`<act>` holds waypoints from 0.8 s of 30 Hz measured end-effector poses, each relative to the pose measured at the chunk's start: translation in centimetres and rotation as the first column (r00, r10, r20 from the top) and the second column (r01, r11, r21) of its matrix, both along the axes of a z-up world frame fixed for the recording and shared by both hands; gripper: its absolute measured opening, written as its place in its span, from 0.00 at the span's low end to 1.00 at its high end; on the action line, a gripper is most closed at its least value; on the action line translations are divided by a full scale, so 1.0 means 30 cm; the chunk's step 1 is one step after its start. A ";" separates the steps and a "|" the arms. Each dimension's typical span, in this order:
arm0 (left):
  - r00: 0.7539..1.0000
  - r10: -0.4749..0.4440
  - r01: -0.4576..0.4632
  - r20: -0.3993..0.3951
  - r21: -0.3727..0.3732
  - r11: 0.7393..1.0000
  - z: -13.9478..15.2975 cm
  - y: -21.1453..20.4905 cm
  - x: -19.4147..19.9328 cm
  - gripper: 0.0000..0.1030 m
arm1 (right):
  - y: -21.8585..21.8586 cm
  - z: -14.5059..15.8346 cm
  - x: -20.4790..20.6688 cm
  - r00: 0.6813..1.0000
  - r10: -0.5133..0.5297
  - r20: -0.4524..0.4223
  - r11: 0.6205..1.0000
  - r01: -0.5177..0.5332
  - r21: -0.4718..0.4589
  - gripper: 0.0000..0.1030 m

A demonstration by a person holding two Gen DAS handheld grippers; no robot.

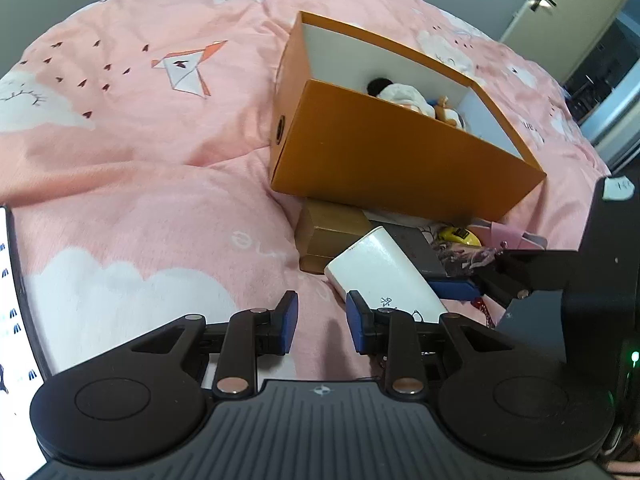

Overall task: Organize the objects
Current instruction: 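Grasp the gold square box with the left gripper while the right gripper holds the glasses case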

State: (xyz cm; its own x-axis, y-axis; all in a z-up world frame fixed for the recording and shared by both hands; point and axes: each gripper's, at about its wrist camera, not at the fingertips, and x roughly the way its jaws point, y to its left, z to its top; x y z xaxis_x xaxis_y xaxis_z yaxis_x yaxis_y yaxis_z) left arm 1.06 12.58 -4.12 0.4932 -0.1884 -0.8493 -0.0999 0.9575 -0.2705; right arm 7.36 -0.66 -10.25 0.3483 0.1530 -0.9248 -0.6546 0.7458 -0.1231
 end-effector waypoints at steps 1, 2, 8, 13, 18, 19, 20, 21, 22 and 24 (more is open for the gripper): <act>1.000 -0.006 0.006 0.001 -0.005 1.000 -0.001 0.003 0.003 0.34 | -0.003 0.002 0.002 1.000 -0.001 -0.006 1.000 0.001 0.005 0.62; 1.000 -0.010 0.010 0.006 -0.012 1.000 0.000 0.007 0.005 0.34 | -0.012 0.007 0.000 1.000 -0.006 -0.011 1.000 0.006 0.016 0.62; 0.999 -0.024 0.025 0.031 -0.051 0.998 0.014 0.030 0.034 0.44 | -0.092 0.096 -0.004 0.998 -0.044 0.052 0.997 0.041 0.070 0.61; 1.000 0.021 -0.020 0.004 -0.109 0.994 -0.011 0.051 0.113 0.53 | -0.172 0.133 0.068 0.990 -0.106 0.089 0.991 0.098 0.088 0.61; 0.992 0.104 -0.113 -0.067 -0.146 0.983 -0.077 0.067 0.198 0.58 | -0.230 0.077 0.139 0.987 -0.160 -0.001 0.977 0.159 0.141 0.61; 0.988 0.127 -0.138 -0.087 -0.145 0.980 -0.093 0.070 0.213 0.58 | -0.240 0.061 0.148 0.985 -0.173 -0.014 0.973 0.174 0.153 0.61; 0.985 0.139 -0.154 -0.106 -0.155 0.976 -0.107 0.076 0.223 0.59 | -0.252 0.053 0.157 0.983 -0.183 -0.031 0.968 0.186 0.171 0.61; 0.981 0.149 -0.169 -0.124 -0.169 0.971 -0.121 0.081 0.234 0.59 | -0.263 0.049 0.165 0.981 -0.190 -0.046 0.963 0.195 0.188 0.61; 0.976 0.164 -0.188 -0.142 -0.177 0.966 -0.134 0.086 0.246 0.60 | -0.270 0.048 0.170 0.980 -0.191 -0.053 0.960 0.198 0.200 0.61; 0.968 0.182 -0.214 -0.172 -0.187 0.959 -0.159 0.092 0.265 0.60 | -0.274 0.044 0.175 0.980 -0.186 -0.065 0.957 0.195 0.213 0.61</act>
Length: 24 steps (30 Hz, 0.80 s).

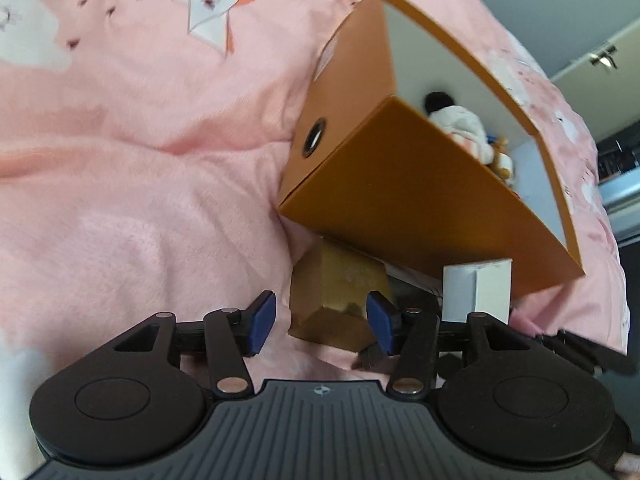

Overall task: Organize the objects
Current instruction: 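Grasp the gold square box with the left gripper while the right gripper holds the glasses case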

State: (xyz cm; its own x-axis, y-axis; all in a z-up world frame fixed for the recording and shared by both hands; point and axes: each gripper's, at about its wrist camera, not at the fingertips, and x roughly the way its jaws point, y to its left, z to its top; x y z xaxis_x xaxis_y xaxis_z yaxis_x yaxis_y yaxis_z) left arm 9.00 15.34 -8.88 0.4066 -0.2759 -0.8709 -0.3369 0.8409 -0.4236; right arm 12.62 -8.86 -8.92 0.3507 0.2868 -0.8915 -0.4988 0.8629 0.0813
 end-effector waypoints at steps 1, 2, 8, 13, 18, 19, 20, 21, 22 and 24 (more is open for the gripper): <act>1.000 0.007 -0.007 -0.016 -0.002 1.000 -0.012 0.001 0.008 0.60 | -0.001 -0.003 0.002 1.000 0.002 -0.004 1.000 -0.002 0.006 0.62; 0.999 0.011 -0.011 -0.031 -0.005 1.000 -0.025 0.002 0.016 0.61 | -0.001 -0.006 0.005 1.000 0.004 -0.008 1.000 -0.004 0.012 0.62; 0.997 0.005 -0.012 -0.077 -0.087 0.996 -0.101 0.011 0.051 0.72 | -0.008 -0.025 0.031 0.999 -0.002 -0.041 0.998 0.004 0.055 0.62; 0.995 -0.026 0.014 -0.092 -0.127 0.992 -0.150 -0.005 0.070 0.82 | -0.020 -0.038 0.052 0.997 -0.007 -0.074 0.997 0.013 0.079 0.63; 0.996 -0.031 0.018 -0.078 -0.153 0.988 -0.189 -0.001 0.075 0.86 | -0.043 -0.065 0.064 0.993 -0.025 -0.117 0.996 0.035 0.083 0.64; 0.997 -0.032 0.020 -0.073 -0.159 0.987 -0.197 0.001 0.075 0.87 | -0.043 -0.068 0.064 0.993 -0.025 -0.119 0.996 0.036 0.085 0.64; 0.997 -0.039 0.027 -0.068 -0.158 0.987 -0.202 0.005 0.081 0.88 | -0.043 -0.070 0.064 0.992 -0.029 -0.121 0.996 0.039 0.086 0.64; 0.997 -0.045 0.035 -0.064 -0.149 0.988 -0.207 -0.003 0.082 0.88 | -0.046 -0.071 0.064 0.992 -0.031 -0.121 0.995 0.042 0.086 0.64; 0.997 -0.047 0.038 -0.059 -0.143 0.989 -0.208 -0.008 0.083 0.87 | -0.047 -0.072 0.067 0.992 -0.032 -0.124 0.995 0.043 0.089 0.64; 0.998 -0.038 0.031 -0.050 -0.140 0.990 -0.197 -0.004 0.076 0.84 | -0.046 -0.069 0.065 0.991 -0.038 -0.126 0.995 0.049 0.091 0.64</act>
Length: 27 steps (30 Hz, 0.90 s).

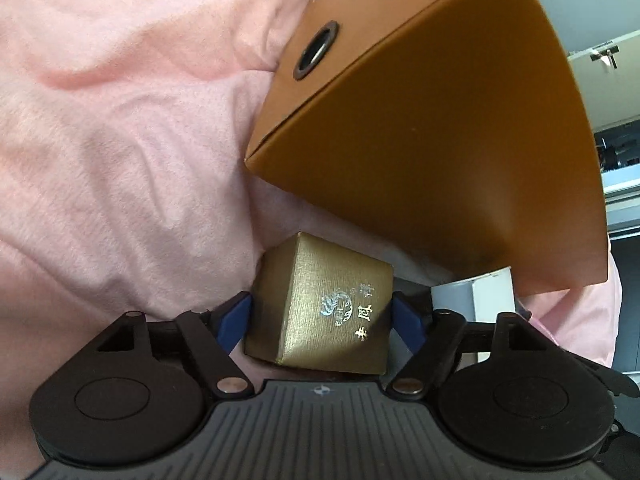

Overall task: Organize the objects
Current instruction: 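Grasp the gold square box with the left gripper while the right gripper holds the glasses case, then lift both held items and carry them over the orange box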

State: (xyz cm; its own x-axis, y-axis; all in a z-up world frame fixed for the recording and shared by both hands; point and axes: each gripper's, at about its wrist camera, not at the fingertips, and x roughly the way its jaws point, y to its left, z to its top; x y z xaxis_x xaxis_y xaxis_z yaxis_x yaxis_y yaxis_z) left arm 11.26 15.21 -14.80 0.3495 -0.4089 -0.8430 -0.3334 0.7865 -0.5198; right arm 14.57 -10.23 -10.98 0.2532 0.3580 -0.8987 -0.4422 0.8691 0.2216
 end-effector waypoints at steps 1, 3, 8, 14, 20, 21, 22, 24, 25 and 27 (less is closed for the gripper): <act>1.000 -0.008 0.008 0.008 0.003 1.000 0.015 0.000 -0.005 0.82 | 0.000 0.003 -0.001 1.000 0.000 0.001 1.000 0.000 -0.002 0.64; 0.999 -0.012 0.012 0.043 0.017 1.000 0.048 -0.003 -0.023 0.82 | -0.001 0.007 -0.003 1.000 0.000 0.002 1.000 0.000 -0.003 0.64; 0.995 -0.043 0.036 0.093 0.070 0.997 0.132 -0.004 -0.069 0.82 | -0.003 0.008 -0.004 1.000 0.001 -0.001 1.000 -0.001 -0.013 0.64; 0.977 -0.132 0.094 0.169 0.216 0.972 0.243 -0.032 -0.126 0.82 | -0.030 0.004 0.002 0.999 -0.021 -0.029 1.000 0.022 0.021 0.64; 0.964 -0.195 0.122 0.178 0.356 0.926 0.317 -0.093 -0.160 0.82 | -0.037 0.004 -0.007 0.998 -0.026 -0.048 0.999 0.027 0.021 0.64; 0.962 -0.205 0.125 0.182 0.373 0.919 0.328 -0.112 -0.175 0.82 | -0.031 0.006 -0.012 0.999 -0.018 -0.046 1.000 0.019 0.012 0.64; 0.960 -0.211 0.127 0.184 0.389 0.913 0.326 -0.115 -0.172 0.82 | -0.026 0.008 -0.014 0.999 -0.012 -0.045 1.000 0.013 0.005 0.64; 0.956 -0.217 0.123 0.195 0.406 0.906 0.348 -0.121 -0.182 0.82 | -0.017 0.011 -0.016 0.999 0.000 -0.046 1.000 -0.001 -0.014 0.64; 0.954 -0.221 0.123 0.203 0.407 0.905 0.354 -0.124 -0.176 0.82 | -0.012 0.011 -0.018 0.999 0.007 -0.046 1.000 -0.008 -0.022 0.64; 0.949 -0.225 0.120 0.222 0.405 0.906 0.377 -0.126 -0.187 0.82 | -0.018 0.012 -0.020 0.999 0.009 -0.052 1.000 -0.010 -0.024 0.64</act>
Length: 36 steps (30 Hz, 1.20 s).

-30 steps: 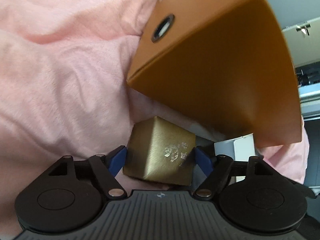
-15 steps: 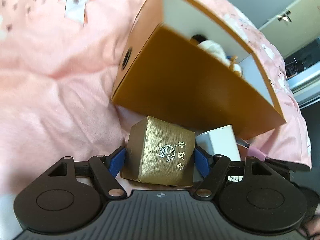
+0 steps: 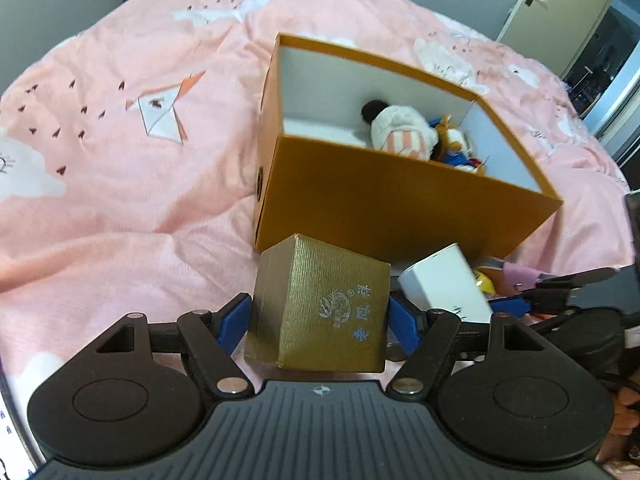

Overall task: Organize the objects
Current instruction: 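Lift both held items and carry them over the orange box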

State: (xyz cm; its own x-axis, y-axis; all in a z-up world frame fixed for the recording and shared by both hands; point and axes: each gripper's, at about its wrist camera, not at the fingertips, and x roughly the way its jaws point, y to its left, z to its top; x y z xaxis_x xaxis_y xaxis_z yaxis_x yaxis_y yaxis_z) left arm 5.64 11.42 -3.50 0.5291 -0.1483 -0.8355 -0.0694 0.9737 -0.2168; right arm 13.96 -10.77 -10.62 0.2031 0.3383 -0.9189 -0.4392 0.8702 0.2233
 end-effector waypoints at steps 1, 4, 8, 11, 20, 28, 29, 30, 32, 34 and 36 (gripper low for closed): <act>1.000 -0.004 0.005 0.011 -0.004 1.000 0.012 -0.003 -0.006 0.82 | -0.010 0.001 -0.002 1.000 -0.007 -0.003 1.000 0.007 0.011 0.64; 0.999 -0.018 0.018 0.047 -0.010 1.000 0.058 -0.004 -0.019 0.82 | -0.045 0.012 0.001 0.998 -0.050 -0.033 0.997 0.052 0.065 0.63; 0.994 -0.034 0.032 0.105 0.027 0.999 0.121 -0.009 0.000 0.82 | -0.078 0.097 0.002 0.997 -0.082 -0.003 0.987 0.082 0.135 0.63; 0.988 -0.052 0.046 0.146 0.044 0.998 0.181 -0.006 0.030 0.82 | -0.095 0.204 0.013 0.995 -0.087 0.058 0.981 0.075 0.180 0.63; 0.961 -0.095 0.063 0.258 0.131 0.989 0.333 0.022 0.231 0.82 | -0.047 0.468 0.240 0.965 -0.137 0.224 0.956 0.069 0.286 0.63; 0.981 -0.075 0.047 0.178 0.153 0.987 0.243 0.117 0.455 0.82 | 0.081 0.234 0.605 0.976 -0.210 0.050 0.943 0.189 0.273 0.63; 0.984 -0.074 0.048 0.162 0.156 0.987 0.224 0.127 0.472 0.82 | 0.099 0.180 0.628 0.977 -0.210 0.018 0.944 0.198 0.264 0.63; 0.986 -0.075 0.052 0.146 0.158 0.986 0.207 0.138 0.488 0.82 | 0.116 0.132 0.659 0.978 -0.209 -0.019 0.944 0.207 0.258 0.63; 0.991 -0.078 0.059 0.113 0.160 0.985 0.178 0.154 0.517 0.82 | 0.146 0.042 0.698 0.973 -0.210 -0.093 0.940 0.227 0.254 0.63; 0.993 -0.080 0.065 0.091 0.160 0.985 0.160 0.167 0.539 0.82 | 0.176 -0.012 0.738 0.969 -0.210 -0.127 0.941 0.236 0.243 0.63; 0.993 -0.085 0.070 0.084 0.166 0.984 0.155 0.177 0.555 0.82 | 0.201 -0.055 0.771 0.965 -0.214 -0.153 0.943 0.245 0.227 0.63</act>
State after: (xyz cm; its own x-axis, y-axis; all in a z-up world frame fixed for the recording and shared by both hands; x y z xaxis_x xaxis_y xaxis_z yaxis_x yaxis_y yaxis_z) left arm 22.29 16.72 1.15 0.5961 -0.0583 -0.8008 0.0202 0.9981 -0.0576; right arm 37.10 -4.73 -12.27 0.1914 0.5109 -0.8381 -0.1893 0.8570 0.4793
